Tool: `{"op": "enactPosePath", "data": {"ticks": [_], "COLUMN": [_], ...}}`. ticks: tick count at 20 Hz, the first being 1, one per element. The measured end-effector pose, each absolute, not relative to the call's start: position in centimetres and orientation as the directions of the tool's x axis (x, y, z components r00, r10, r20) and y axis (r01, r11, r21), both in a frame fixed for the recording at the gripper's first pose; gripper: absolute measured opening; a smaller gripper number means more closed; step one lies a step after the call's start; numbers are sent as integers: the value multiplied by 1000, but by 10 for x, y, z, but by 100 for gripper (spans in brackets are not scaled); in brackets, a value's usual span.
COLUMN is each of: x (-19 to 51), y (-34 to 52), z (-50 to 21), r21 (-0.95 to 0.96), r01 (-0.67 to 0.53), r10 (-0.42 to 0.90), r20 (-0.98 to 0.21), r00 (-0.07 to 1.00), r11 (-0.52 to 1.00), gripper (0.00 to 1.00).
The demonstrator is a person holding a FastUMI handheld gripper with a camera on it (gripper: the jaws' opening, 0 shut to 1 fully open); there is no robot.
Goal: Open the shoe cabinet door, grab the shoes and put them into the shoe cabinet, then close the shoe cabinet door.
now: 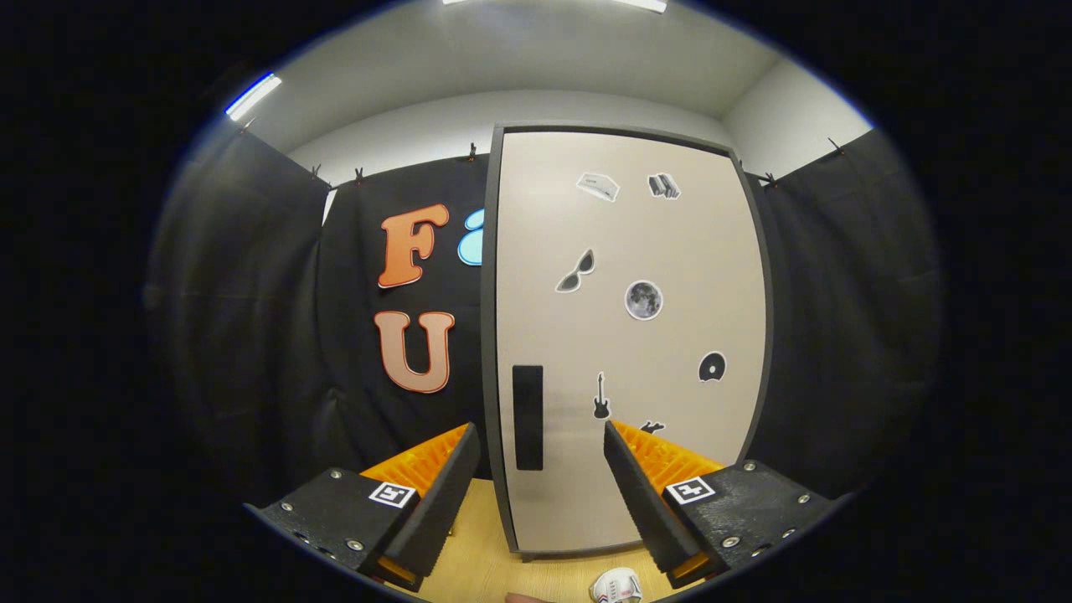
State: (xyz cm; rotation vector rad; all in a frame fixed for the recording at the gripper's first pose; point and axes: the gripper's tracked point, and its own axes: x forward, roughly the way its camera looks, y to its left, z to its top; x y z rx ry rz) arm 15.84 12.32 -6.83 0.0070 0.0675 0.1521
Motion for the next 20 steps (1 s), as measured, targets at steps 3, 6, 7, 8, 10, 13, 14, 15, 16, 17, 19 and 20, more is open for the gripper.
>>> {"op": "enactPosePath", "data": {"ticks": [3,6,7,8,10,13,14,15,16,17,19,20], "x": [183,204,210,215,225,238,242,247,251,255,260,263], "y": [130,134,135,137,137,140,141,141,141,142,145,145], "z": [-81,-90,-92,-95,-99,-104,-106,-107,-108,-111,-115,-116], "r21": [16,7,6,4,-7,-14,-14,-16,-18,-18,-18,-25], "r01": [-158,-155,-156,-155,-153,-149,-147,-141,-134,-130,-125,-122], "r10": [159,155,156,155,151,147,145,139,131,127,122,118], "r20": [-86,-88,-88,-91,-95,-100,-103,-105,-107,-112,-124,-126], "r00": [983,984,984,984,984,984,984,985,986,986,985,985], "r11": [987,988,988,988,988,989,989,990,991,991,992,992], "gripper": [93,93,93,93,91,86,85,82,80,76,72,70]}}
